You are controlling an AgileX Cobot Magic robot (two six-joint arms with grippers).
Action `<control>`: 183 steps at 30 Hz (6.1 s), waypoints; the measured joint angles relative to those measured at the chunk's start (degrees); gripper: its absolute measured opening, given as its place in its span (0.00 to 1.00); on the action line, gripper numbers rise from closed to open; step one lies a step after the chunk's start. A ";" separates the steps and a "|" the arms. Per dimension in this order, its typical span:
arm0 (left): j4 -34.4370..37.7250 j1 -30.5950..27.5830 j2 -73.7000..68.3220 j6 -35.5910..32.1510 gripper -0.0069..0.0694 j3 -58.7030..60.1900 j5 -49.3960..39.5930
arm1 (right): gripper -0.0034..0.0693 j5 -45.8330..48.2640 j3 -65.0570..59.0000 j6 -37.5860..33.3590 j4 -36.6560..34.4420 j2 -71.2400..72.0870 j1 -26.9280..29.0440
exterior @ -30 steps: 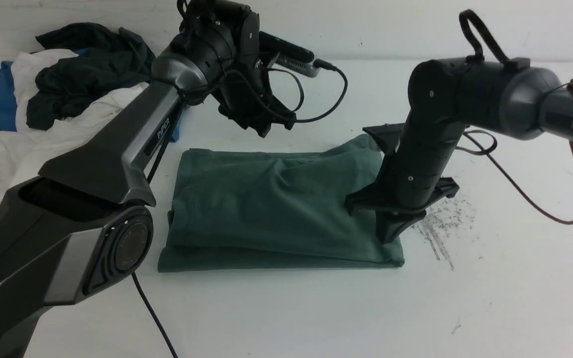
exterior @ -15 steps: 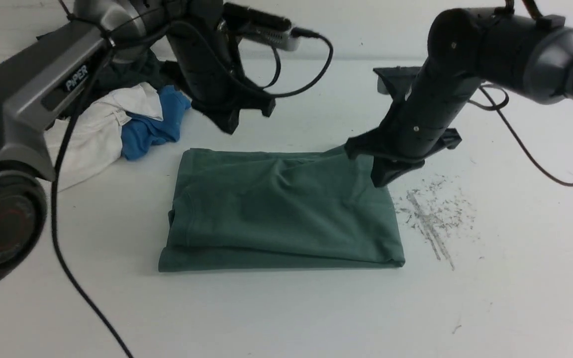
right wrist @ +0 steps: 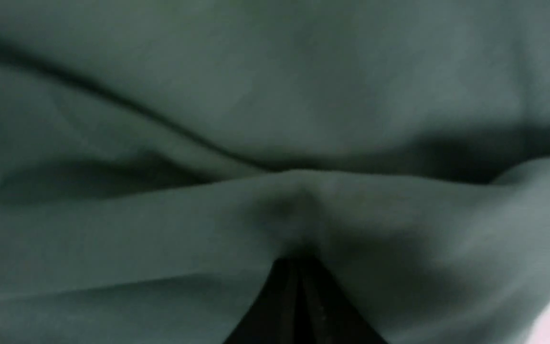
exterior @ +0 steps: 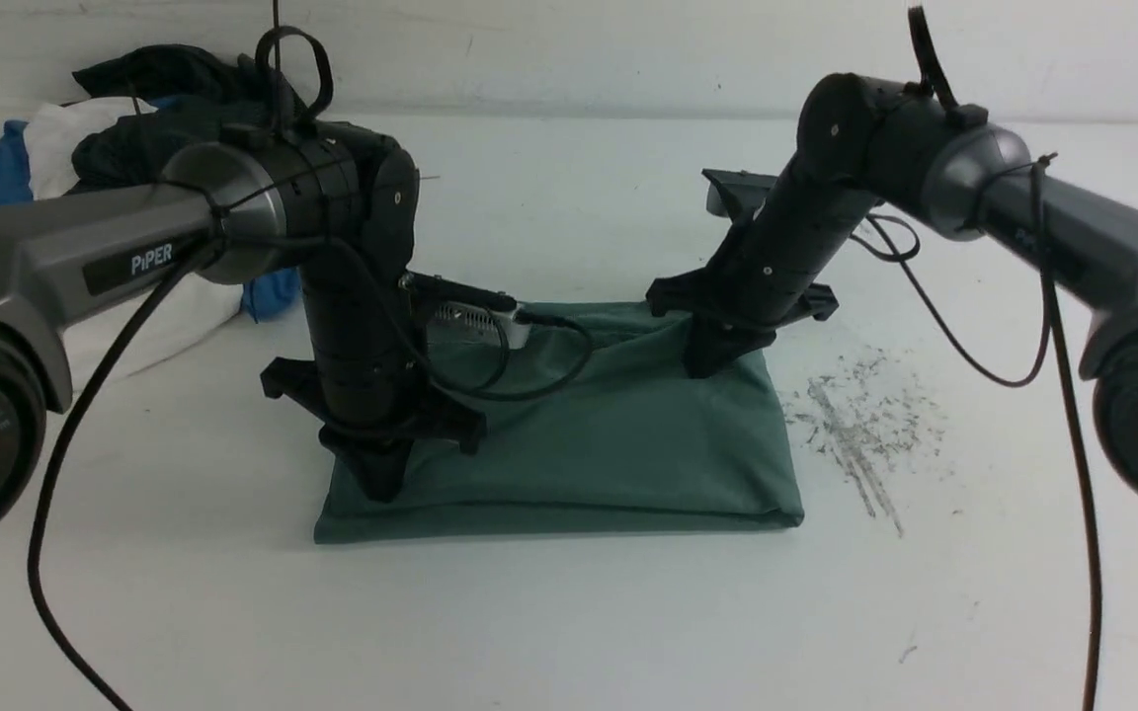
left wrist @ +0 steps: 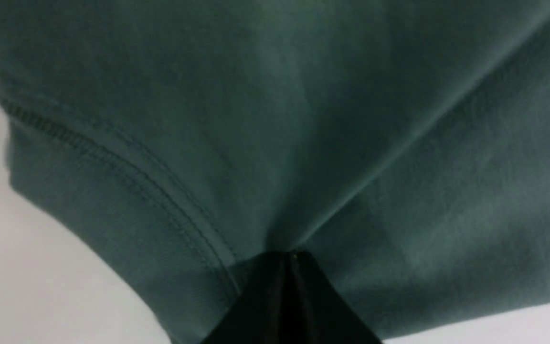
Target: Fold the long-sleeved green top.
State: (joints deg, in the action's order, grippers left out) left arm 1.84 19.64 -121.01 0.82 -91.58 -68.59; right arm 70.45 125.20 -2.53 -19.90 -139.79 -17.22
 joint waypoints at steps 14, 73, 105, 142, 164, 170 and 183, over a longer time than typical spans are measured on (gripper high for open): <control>-1.84 -0.07 10.59 1.29 0.09 0.32 -0.43 | 0.03 0.52 0.72 -1.09 1.42 5.96 4.18; -1.84 -2.93 95.81 10.20 0.09 58.97 26.44 | 0.03 -73.43 -105.82 5.45 18.21 140.79 4.55; -0.36 -15.69 121.56 -8.14 0.09 92.77 47.37 | 0.03 -72.92 -105.82 6.53 18.21 140.79 4.55; -0.36 -15.69 121.56 -8.06 0.09 92.77 47.37 | 0.03 -55.91 -121.05 4.30 24.34 140.79 17.10; -0.36 -15.69 121.56 -8.06 0.09 92.77 47.37 | 0.03 -49.40 -126.61 4.11 24.20 140.73 22.17; -0.36 -15.69 121.56 -8.06 0.09 92.77 47.37 | 0.03 -49.40 -126.61 4.11 24.20 140.73 22.17; -0.36 -15.69 121.56 -8.06 0.09 92.77 47.37 | 0.03 -49.40 -126.61 4.11 24.20 140.73 22.17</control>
State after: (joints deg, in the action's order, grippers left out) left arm 1.48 3.96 0.55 -7.24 1.19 -21.21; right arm 21.05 -1.41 1.58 4.31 0.94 4.96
